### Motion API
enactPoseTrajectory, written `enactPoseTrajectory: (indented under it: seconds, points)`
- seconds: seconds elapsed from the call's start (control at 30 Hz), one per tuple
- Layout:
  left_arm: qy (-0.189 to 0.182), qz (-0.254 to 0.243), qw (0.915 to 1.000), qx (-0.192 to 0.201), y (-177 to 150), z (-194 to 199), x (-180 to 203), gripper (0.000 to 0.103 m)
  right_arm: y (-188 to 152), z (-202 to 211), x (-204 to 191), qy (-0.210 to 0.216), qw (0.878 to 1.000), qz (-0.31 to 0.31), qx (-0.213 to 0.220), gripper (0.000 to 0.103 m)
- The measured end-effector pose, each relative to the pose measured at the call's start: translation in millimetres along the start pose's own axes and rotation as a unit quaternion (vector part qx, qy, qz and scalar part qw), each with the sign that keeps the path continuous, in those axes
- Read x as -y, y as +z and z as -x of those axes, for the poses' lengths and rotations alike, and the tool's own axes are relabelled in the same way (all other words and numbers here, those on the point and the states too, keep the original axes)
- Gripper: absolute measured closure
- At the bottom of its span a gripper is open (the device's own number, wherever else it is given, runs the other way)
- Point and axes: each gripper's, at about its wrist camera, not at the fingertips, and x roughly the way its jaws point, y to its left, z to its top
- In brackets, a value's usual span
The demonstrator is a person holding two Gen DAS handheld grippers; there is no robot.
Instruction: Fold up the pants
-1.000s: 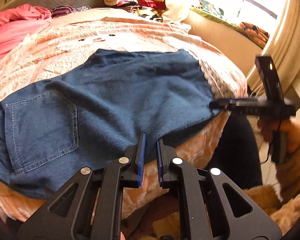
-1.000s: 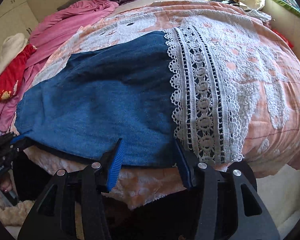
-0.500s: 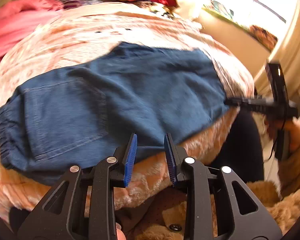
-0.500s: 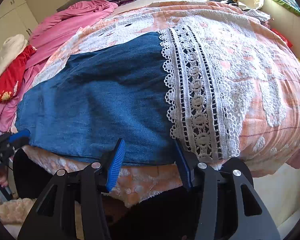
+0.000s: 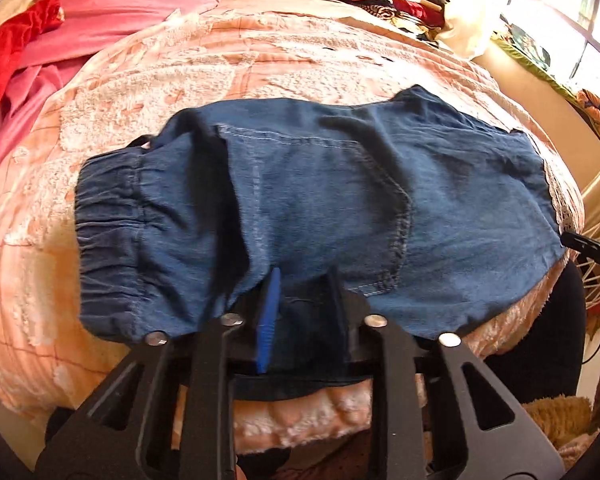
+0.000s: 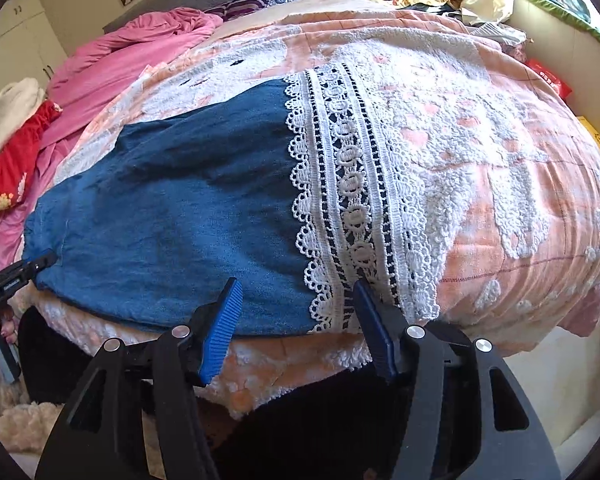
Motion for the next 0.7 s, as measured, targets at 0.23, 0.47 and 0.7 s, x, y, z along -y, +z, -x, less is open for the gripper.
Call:
enactPoseTrajectory:
  seconds: [0.23,0.47,0.7]
  points:
    - [-0.027,0.003,0.9996,0.007,2,14,10,0.075,1,3,-7,-0.003,1.0,0.007,-0.001,0.042]
    - [-0.063,-0.054,0.9954,0.047,37,33,54,0.073,12,21,-18,0.031,0.999,0.006,0.038,0.037]
    - [-0.091,-0.092,0.9911,0.033,103,-15,88,0.072,30,6,-37,0.04,0.998,0.042,0.038,0.037]
